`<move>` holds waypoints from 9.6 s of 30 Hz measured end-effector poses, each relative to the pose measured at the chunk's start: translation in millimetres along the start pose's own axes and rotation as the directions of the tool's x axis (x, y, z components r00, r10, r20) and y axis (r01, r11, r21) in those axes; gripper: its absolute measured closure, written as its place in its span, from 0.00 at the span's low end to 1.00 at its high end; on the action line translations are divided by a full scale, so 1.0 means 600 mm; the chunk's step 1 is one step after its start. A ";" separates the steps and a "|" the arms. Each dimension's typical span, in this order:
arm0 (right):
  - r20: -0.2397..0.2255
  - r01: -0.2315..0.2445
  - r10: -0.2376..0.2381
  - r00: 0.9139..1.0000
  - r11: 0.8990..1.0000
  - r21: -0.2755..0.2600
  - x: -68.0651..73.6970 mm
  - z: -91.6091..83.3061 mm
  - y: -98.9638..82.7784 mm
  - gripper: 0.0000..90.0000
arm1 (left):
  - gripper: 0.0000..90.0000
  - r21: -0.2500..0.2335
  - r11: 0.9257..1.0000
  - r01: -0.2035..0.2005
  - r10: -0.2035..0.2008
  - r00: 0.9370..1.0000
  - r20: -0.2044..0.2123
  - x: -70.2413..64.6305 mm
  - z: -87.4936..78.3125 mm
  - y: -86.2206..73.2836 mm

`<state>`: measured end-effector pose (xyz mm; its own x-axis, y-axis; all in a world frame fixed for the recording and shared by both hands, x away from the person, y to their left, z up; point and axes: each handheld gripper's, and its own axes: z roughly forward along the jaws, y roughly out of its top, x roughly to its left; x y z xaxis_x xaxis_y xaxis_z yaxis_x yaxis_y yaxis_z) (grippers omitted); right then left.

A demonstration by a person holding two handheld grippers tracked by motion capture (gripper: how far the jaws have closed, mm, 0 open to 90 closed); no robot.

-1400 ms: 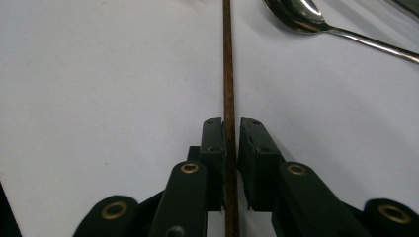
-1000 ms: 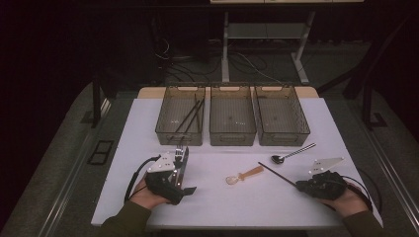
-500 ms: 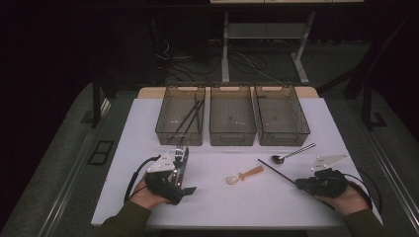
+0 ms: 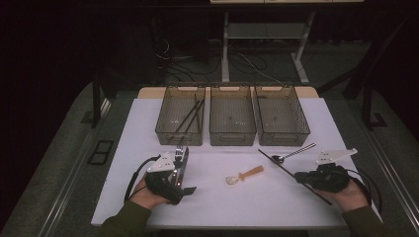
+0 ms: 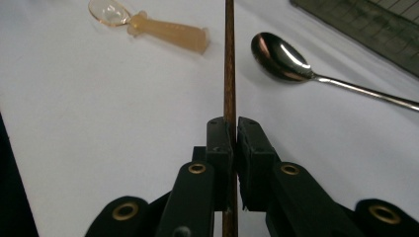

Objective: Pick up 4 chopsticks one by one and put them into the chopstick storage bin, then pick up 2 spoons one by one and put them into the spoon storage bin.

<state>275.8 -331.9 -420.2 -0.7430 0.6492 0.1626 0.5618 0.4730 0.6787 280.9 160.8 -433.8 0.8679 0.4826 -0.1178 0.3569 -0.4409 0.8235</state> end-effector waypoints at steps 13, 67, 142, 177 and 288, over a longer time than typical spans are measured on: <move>0.003 -0.005 0.006 1.000 0.999 -0.040 0.005 0.005 0.034 0.94 | 0.00 -0.002 1.000 0.002 -0.002 1.000 0.003 0.000 0.000 -0.001; -0.039 0.003 -0.015 0.999 0.956 -0.294 0.044 0.106 0.251 0.94 | 0.00 -0.005 1.000 0.009 -0.009 1.000 0.007 0.002 0.001 -0.003; 0.009 -0.068 0.071 0.997 0.981 -0.182 0.108 0.382 0.485 0.57 | 0.00 -0.009 1.000 -0.004 0.005 0.999 0.032 0.001 0.003 -0.003; -0.034 0.029 -0.037 0.999 0.977 -0.213 0.079 0.227 0.363 0.38 | 0.00 0.003 1.000 0.012 -0.012 1.000 0.017 -0.002 0.006 -0.005; -0.165 0.399 -0.377 0.912 0.908 0.132 0.054 0.186 0.135 0.59 | 0.00 0.034 0.999 -0.002 0.001 1.000 0.024 -0.001 0.009 -0.005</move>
<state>337.7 -206.3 -439.8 -0.9488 0.3156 0.0105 0.2615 0.7666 0.5865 281.0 157.6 -439.5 0.8763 0.4640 -0.1297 0.3666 -0.4676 0.8043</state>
